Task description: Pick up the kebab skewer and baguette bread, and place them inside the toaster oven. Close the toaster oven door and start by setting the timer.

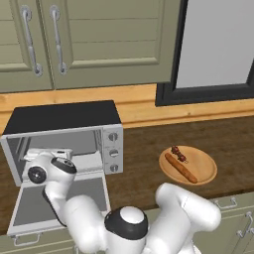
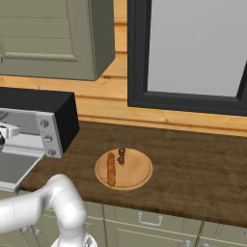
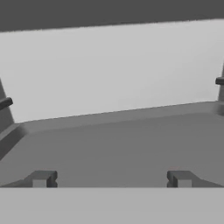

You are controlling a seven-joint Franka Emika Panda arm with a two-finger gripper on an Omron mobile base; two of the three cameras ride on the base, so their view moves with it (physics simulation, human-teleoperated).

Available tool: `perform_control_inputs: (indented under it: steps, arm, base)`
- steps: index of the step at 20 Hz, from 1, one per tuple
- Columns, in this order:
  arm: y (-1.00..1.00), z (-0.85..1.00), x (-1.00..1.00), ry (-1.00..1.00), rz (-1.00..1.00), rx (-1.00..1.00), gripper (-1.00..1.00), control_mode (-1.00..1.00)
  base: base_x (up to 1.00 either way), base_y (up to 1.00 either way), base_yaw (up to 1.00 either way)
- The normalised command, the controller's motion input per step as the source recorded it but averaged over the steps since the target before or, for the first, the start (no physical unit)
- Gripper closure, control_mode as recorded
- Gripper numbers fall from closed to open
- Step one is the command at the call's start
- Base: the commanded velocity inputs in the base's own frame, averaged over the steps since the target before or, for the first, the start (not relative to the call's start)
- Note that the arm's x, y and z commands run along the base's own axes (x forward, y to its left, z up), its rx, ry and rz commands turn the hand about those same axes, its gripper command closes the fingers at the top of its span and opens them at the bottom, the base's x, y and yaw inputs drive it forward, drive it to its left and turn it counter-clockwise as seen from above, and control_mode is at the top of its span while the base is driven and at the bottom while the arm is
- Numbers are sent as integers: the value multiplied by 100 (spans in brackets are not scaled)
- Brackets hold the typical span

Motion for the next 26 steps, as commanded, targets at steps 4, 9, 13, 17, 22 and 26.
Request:
perform_control_inputs:
  steps: [4, 9, 13, 17, 22, 26]
  arm:
    - [21, -77, -56, 11, -5, -6, -100, -100]
    - [21, -71, -65, 19, -6, -1, -100, -100]
    - [15, -62, -66, 26, -5, 0, -100, -100]
    - [11, -61, -69, 31, -5, 0, -100, -100]
    - [11, -55, -70, 37, -7, 0, -100, -100]
    - [10, -70, -57, 40, -6, 0, -100, -100]
  base:
    - [0, 0, 0]
    - [0, 0, 0]
    - [0, 0, 0]
    - [0, 0, 0]
    - [0, 0, 0]
    - [0, 0, 0]
